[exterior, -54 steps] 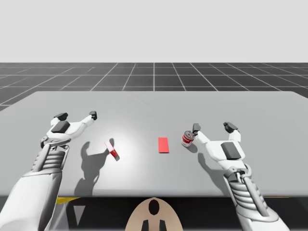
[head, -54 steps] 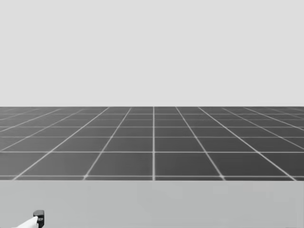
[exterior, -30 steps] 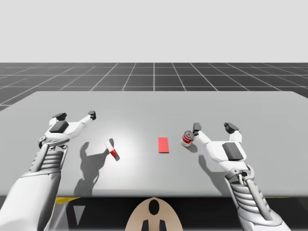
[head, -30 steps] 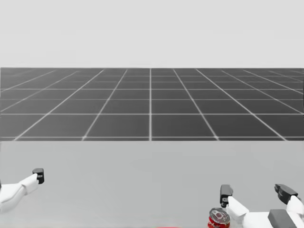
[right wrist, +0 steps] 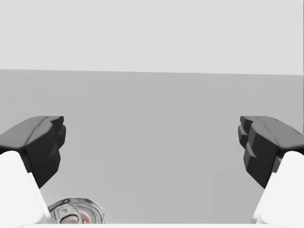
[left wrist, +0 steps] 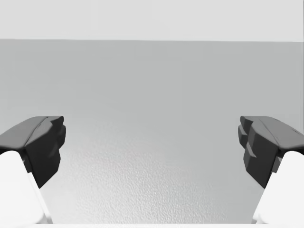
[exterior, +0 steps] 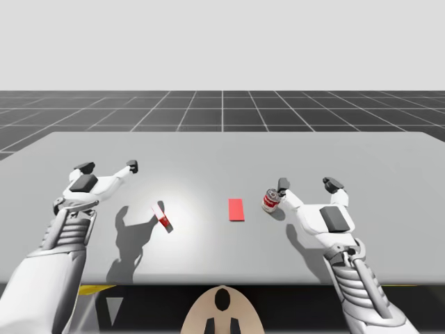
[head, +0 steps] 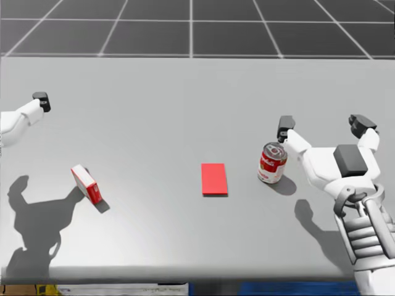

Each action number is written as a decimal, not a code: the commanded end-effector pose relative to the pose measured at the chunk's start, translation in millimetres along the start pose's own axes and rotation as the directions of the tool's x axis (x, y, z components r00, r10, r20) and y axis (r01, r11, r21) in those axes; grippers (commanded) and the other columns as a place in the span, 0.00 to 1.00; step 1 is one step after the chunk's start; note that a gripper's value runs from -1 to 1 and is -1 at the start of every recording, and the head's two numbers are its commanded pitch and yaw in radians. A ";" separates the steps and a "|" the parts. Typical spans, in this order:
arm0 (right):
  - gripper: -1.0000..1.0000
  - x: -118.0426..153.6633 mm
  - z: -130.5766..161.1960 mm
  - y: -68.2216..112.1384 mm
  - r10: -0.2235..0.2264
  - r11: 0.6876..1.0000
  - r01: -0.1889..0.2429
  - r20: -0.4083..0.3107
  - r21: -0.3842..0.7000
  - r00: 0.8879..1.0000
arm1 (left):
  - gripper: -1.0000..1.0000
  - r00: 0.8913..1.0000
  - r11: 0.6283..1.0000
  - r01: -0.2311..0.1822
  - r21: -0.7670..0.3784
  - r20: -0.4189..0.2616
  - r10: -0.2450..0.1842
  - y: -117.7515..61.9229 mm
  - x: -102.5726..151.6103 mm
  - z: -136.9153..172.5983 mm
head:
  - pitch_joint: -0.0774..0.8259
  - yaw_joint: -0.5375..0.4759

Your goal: Look at the card. If it is red, pick the object on the left. If it is green, pick the object on the right.

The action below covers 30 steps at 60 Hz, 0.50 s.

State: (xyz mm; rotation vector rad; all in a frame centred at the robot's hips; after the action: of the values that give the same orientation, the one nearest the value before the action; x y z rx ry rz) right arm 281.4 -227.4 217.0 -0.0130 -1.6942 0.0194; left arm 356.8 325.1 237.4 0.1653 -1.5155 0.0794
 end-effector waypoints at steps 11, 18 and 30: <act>0.00 -0.7 0.7 4.1 -0.013 1.000 0.013 0.000 -0.003 1.000 | 0.00 1.000 1.000 0.006 -0.007 0.008 -0.006 -1.1 2.2 2.2 | 0.89 0.46; 0.00 -0.8 0.8 3.9 -0.014 1.000 0.014 -0.002 -0.002 1.000 | 0.00 1.000 1.000 0.009 -0.010 0.006 -0.009 -2.2 2.2 3.1 | 0.89 0.46; 0.00 0.2 1.3 3.9 -0.009 1.000 0.009 0.002 -0.001 1.000 | 0.00 1.000 1.000 0.008 -0.012 0.011 -0.008 -2.7 3.4 4.7 | 0.88 0.46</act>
State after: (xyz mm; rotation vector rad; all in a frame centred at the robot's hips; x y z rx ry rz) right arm 281.0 -227.1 218.0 -0.0187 -1.6974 0.0245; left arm 353.7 322.1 240.0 0.1636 -1.5224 0.0650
